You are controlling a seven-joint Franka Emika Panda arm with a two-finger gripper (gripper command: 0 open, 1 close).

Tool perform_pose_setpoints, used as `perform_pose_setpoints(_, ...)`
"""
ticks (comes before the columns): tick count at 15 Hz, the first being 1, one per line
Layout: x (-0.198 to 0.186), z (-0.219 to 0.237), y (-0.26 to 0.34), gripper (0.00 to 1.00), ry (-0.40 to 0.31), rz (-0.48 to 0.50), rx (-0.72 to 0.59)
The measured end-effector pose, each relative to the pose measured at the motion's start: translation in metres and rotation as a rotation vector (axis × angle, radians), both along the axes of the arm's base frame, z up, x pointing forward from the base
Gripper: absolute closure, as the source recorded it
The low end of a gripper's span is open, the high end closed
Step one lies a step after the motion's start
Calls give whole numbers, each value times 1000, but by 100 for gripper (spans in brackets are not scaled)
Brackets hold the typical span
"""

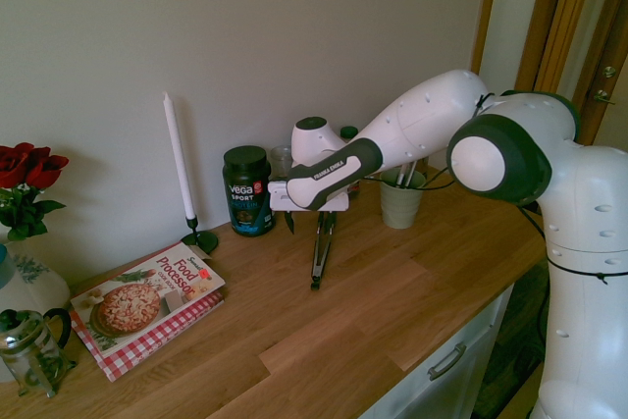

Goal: Put the tongs back in the holder

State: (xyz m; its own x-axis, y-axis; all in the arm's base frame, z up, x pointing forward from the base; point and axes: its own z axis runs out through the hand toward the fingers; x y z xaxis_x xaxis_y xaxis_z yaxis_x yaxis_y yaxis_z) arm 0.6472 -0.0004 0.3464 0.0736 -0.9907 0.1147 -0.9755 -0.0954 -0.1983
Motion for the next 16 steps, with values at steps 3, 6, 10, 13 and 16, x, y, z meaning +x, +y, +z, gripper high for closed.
perform_pose_setpoints(3, -2, -4, -1, 100, -1, -7, 4)
perform_pose_setpoints(6, -4, -8, -1, 100, 0, -14, 5)
perform_pose_setpoints(10, -6, -9, -5, 100, -5, -20, 4)
perform_pose_setpoints(13, -13, -10, -9, 100, -18, -25, 5)
perform_pose_setpoints(16, -18, -11, -10, 100, -27, -26, 7)
